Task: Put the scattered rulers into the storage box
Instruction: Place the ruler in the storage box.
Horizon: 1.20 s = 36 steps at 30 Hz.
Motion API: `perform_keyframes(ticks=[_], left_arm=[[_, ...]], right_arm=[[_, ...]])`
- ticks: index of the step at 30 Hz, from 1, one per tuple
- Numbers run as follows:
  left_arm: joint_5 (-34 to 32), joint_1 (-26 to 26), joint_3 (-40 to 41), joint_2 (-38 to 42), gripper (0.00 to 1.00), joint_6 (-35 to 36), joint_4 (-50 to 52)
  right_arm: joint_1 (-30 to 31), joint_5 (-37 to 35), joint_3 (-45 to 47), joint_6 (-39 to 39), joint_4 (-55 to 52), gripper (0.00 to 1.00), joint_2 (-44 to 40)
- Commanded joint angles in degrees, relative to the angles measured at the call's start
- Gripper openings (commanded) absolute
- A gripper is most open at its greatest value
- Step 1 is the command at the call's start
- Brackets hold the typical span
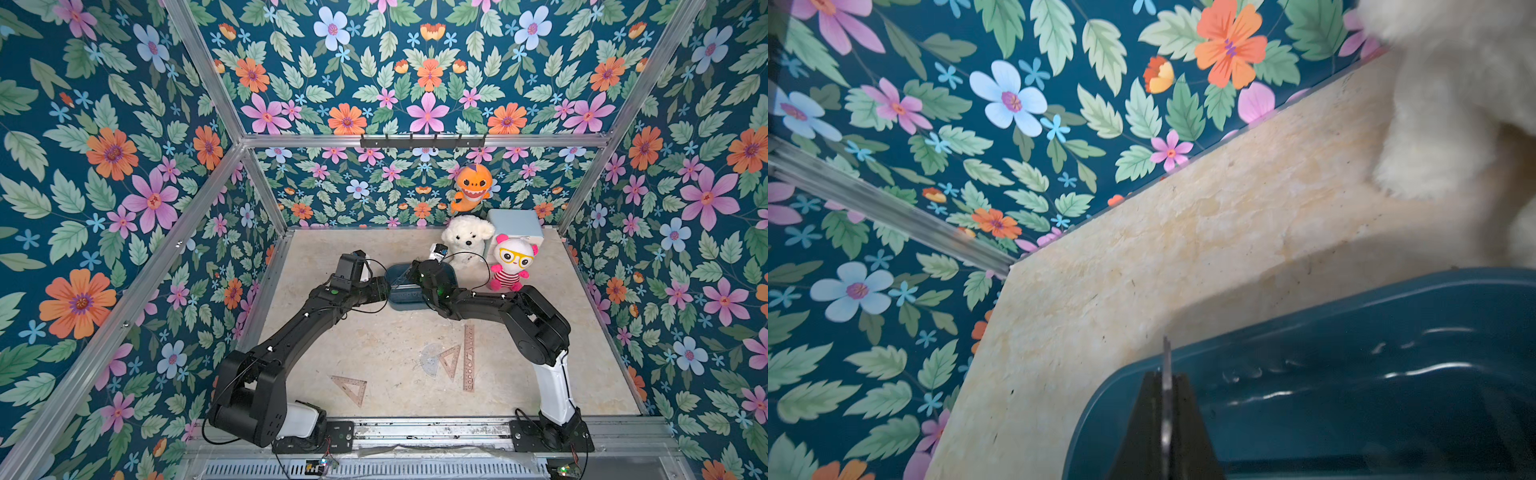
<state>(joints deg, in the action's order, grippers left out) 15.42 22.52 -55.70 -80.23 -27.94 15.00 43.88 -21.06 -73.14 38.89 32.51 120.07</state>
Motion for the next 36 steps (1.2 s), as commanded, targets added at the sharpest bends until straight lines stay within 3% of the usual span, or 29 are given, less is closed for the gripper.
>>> perform_keyframes(ticks=[1, 8, 14, 18, 23, 29, 36], left_arm=[[0.9, -0.1, -0.5, -0.5, 0.74, 1.0, 0.1], [2.1, -0.1, -0.9, -1.5, 0.75, 0.9, 0.0], [3.0, -0.1, -1.2, -2.1, 0.75, 0.7, -0.2], [3.8, 0.1, -0.5, -2.6, 0.74, 0.0, -0.6], [4.5, 2.8, 0.8, -4.5, 0.72, -1.4, -0.6], [4.5, 8.2, 2.9, -7.4, 0.71, -3.5, -1.3], [4.3, 11.8, 4.1, -10.9, 0.70, -4.9, -2.0]], right_arm=[[0.0, -0.5, 1.2, -2.7, 0.8, 0.12, -1.5], [0.0, -4.3, 1.2, -10.3, -3.5, 0.53, -7.3], [0.0, -4.7, -0.5, -16.3, -10.8, 0.67, -12.4], [0.1, 0.7, 0.6, -18.1, -18.7, 0.67, -18.0], [1.1, 15.1, 6.5, -17.0, -35.0, 0.52, -25.5], [9.0, 16.6, 22.1, -14.2, -41.8, 0.47, -36.1], [14.4, 17.2, 31.6, -5.8, -41.2, 0.45, -38.0]])
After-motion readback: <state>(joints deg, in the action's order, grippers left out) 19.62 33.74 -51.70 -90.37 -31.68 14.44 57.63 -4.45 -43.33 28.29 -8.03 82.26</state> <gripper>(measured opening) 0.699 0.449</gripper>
